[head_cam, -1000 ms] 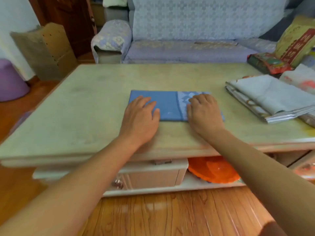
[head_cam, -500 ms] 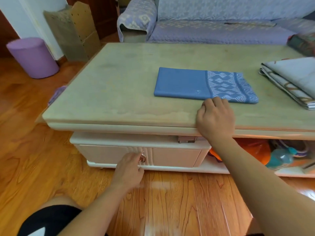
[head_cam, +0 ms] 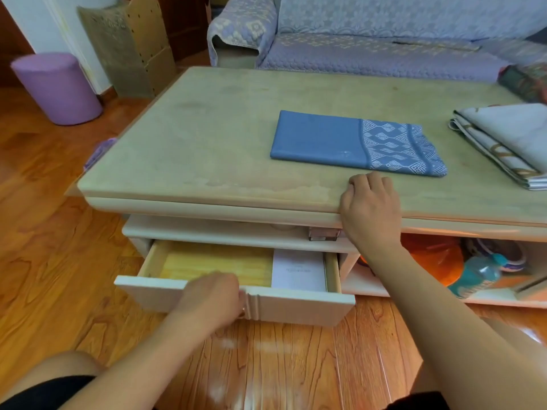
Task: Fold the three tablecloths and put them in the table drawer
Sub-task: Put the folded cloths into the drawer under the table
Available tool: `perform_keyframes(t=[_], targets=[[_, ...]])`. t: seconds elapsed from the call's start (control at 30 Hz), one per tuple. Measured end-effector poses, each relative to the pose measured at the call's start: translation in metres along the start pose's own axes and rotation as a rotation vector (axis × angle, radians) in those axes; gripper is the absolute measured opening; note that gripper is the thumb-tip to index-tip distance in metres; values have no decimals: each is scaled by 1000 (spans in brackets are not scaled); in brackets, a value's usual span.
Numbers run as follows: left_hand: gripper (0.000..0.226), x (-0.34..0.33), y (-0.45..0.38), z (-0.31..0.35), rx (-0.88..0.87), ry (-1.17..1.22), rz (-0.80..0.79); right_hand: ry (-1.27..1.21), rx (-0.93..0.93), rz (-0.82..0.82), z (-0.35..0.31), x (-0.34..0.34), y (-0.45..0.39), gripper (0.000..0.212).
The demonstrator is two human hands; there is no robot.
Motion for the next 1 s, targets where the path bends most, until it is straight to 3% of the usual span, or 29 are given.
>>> perform_keyframes(t=[0.07,0.1,0.23,0.33,0.47,0.53,0.7,0.77,0.87,0.93,1.0], targets=[[36,22,-3,-2,-32,-35,102,-31,23,-32,6,0,2,25],[37,24,-7,-2,-68,12,49,-46,28,-41,9,1,3,27],[32,-9,-9,4,-132,217,-559,-103,63,-40,10,7,2,28],[30,-19,-2,15,-62,370,-758,-111,31,-45,10,9,7,25],[33,-26,5,25,-71,338,-908,-122,56,-67,12,6,10,30],[28,-15,-9,32,-162,318,-751,-132,62,-57,13,4,13,30],[20,98,-61,67,-253,715,367,-124,47,-150,5,9,10,23],[19,140,-77,89,-334,744,664,-109,25,-227,11,19,-7,20],[20,181,-108,126,-428,441,813,-88,-83,-193,54,36,-51,16],[21,186,-138,143,-429,244,781,2,-113,-154,101,43,-81,19],[38,174,-166,151,-394,94,684,187,-194,-175,157,46,-109,30]])
Point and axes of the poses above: each hand's wrist, its own y-axis away from the middle knuckle, its own x-axis out of the back of the hand, z = x × y, the point moved 4 cm from there along -y, towards the middle knuckle, and after that the axes turned 14 degrees about -x, right-handed, at the moved point
